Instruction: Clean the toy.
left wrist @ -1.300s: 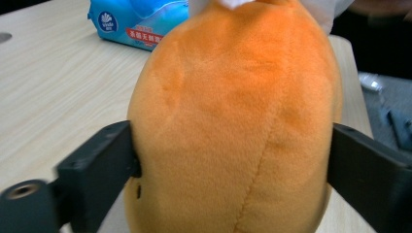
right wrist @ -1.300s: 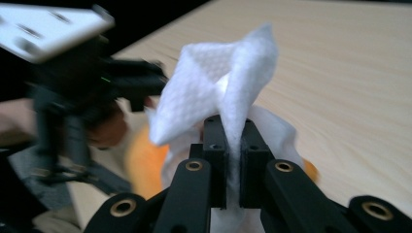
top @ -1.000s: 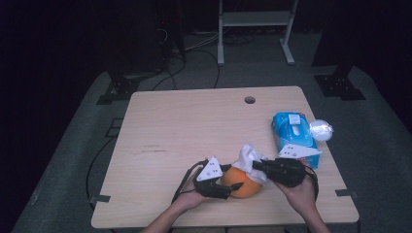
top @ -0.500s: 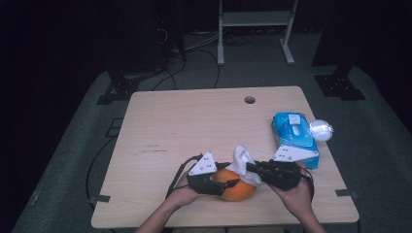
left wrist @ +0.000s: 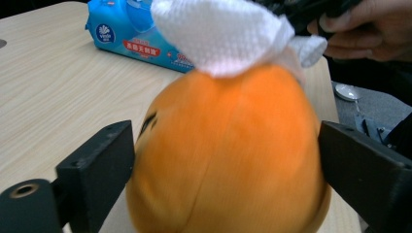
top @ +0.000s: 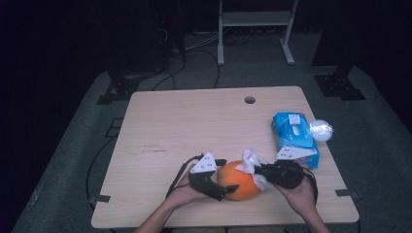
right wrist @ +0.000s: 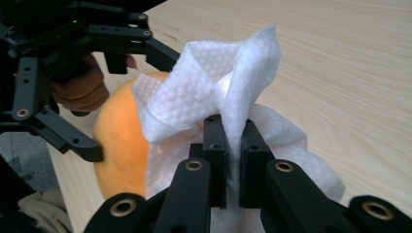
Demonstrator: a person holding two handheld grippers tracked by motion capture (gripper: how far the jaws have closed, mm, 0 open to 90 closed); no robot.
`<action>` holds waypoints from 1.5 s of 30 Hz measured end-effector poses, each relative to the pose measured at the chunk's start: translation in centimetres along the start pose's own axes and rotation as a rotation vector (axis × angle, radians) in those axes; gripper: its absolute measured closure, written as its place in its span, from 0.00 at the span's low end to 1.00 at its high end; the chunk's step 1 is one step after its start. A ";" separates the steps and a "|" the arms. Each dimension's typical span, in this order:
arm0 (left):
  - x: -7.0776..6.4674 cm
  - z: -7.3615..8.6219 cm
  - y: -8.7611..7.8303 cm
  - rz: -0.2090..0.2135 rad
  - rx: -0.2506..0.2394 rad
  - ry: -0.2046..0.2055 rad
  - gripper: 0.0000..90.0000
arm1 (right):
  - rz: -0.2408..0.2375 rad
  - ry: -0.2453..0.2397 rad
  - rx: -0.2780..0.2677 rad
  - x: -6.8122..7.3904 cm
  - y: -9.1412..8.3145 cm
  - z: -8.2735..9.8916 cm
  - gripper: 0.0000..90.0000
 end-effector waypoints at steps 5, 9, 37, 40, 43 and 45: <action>0.2 0.2 0.2 0.020 -0.013 -0.004 0.08 | 0.036 0.015 0.010 -0.9 -0.4 0.4 0.93; 0.2 0.6 0.4 0.019 -0.001 0.008 0.17 | 0.035 0.019 0.010 -0.8 -0.1 0.4 0.93; 0.3 -0.8 -0.7 -0.038 0.029 0.007 0.08 | 0.024 -0.032 -0.030 2.0 1.1 -0.9 0.94; -0.1 -0.6 -0.2 -0.022 0.026 0.032 0.11 | 0.038 -0.025 -0.029 1.3 0.8 -0.7 0.94; -0.7 -0.8 -0.5 0.005 0.035 0.078 0.18 | 0.063 -0.005 -0.026 0.5 0.5 -0.6 0.94; -0.9 -0.8 -0.5 0.017 0.027 0.085 0.19 | 0.073 0.019 -0.028 -0.2 0.3 -0.4 0.94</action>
Point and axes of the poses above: each handheld gripper's, and its own axes: y roughly forward along the jaws, z roughly out of its underside, x roughly to its left, the point moved 2 cm from there along y, roughly forward along the jaws
